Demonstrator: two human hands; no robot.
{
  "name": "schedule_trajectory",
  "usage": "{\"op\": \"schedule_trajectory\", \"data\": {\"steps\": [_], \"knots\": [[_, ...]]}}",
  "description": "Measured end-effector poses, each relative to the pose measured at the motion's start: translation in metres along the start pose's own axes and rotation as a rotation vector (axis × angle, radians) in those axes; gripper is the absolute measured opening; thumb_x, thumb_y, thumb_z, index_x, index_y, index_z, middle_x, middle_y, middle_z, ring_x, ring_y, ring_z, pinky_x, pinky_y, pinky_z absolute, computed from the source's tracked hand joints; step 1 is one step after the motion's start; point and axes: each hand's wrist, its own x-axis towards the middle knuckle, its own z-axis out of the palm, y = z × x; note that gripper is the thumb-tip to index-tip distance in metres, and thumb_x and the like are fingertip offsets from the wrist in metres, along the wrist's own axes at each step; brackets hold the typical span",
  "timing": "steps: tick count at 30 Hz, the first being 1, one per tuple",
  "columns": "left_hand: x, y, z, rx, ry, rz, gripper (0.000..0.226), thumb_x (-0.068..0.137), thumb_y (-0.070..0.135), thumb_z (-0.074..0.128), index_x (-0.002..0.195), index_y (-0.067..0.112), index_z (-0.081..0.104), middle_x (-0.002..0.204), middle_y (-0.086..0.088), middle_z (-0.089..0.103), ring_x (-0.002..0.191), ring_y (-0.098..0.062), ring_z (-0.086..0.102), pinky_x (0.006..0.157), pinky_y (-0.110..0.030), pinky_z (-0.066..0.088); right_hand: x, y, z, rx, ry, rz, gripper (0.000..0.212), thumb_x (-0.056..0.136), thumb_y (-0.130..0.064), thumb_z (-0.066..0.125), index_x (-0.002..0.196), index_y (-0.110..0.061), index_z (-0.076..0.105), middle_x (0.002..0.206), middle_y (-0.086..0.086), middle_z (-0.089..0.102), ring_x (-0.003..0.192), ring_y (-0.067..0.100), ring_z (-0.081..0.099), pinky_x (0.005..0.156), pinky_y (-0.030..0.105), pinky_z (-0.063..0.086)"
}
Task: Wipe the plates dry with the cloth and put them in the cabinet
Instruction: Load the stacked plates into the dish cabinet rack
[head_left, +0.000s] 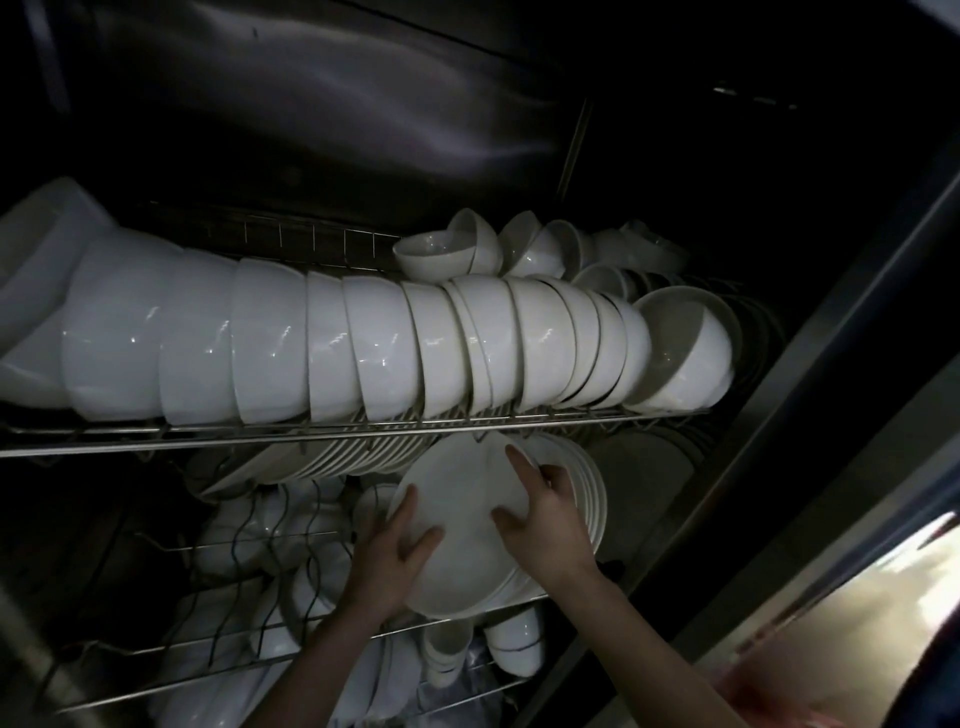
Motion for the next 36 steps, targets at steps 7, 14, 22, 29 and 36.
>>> {"op": "schedule_trajectory", "data": {"steps": [7,14,22,29,36], "knots": [[0.000,0.001,-0.001,0.087,0.023,0.017,0.069,0.090,0.036,0.068,0.151,0.025,0.037,0.158,-0.015,0.018,0.148,-0.025,0.021,0.117,-0.027,0.023,-0.001,-0.008,0.003,-0.074,0.025,-0.046,0.076,0.089,-0.033,0.065,0.155,-0.037,0.026,0.152,0.012,0.028,0.132,0.033,0.047,0.101,0.042,0.048],[-0.003,-0.001,0.002,0.448,-0.052,-0.039,0.068,0.097,0.061,0.034,0.154,0.045,0.001,0.158,-0.004,0.007,0.148,-0.027,0.007,0.118,-0.042,0.017,-0.008,-0.001,0.006,-0.117,-0.010,-0.083,0.078,0.095,-0.030,0.059,0.159,-0.025,0.014,0.163,0.018,0.011,0.149,0.034,0.017,0.116,0.040,0.031],[-0.002,-0.013,-0.012,0.587,-0.029,0.012,0.068,0.096,0.065,0.030,0.154,0.047,-0.001,0.161,0.004,0.005,0.148,-0.024,0.005,0.118,-0.041,0.010,-0.021,0.016,0.021,-0.215,0.045,-0.328,0.082,0.095,-0.049,0.054,0.158,-0.015,0.013,0.165,0.012,-0.004,0.151,0.023,-0.014,0.125,0.043,0.006],[-0.001,-0.026,-0.028,0.663,-0.030,-0.022,0.066,0.096,0.065,0.030,0.154,0.047,0.003,0.162,0.003,0.009,0.148,-0.025,0.009,0.119,-0.044,0.014,-0.024,0.005,0.037,-0.397,0.022,-0.271,0.081,0.088,-0.069,0.016,0.158,-0.028,0.021,0.167,0.011,0.001,0.153,0.029,-0.010,0.119,0.051,-0.011],[-0.021,-0.017,-0.045,0.459,-0.179,0.011,0.072,0.076,0.083,0.048,0.142,0.060,0.030,0.157,0.007,0.019,0.147,-0.020,0.018,0.116,-0.036,0.026,-0.025,-0.001,0.043,-0.392,0.149,-0.274,0.062,0.090,-0.056,0.039,0.136,-0.021,0.060,0.152,0.021,0.043,0.145,0.042,0.032,0.112,0.067,0.025]]}}
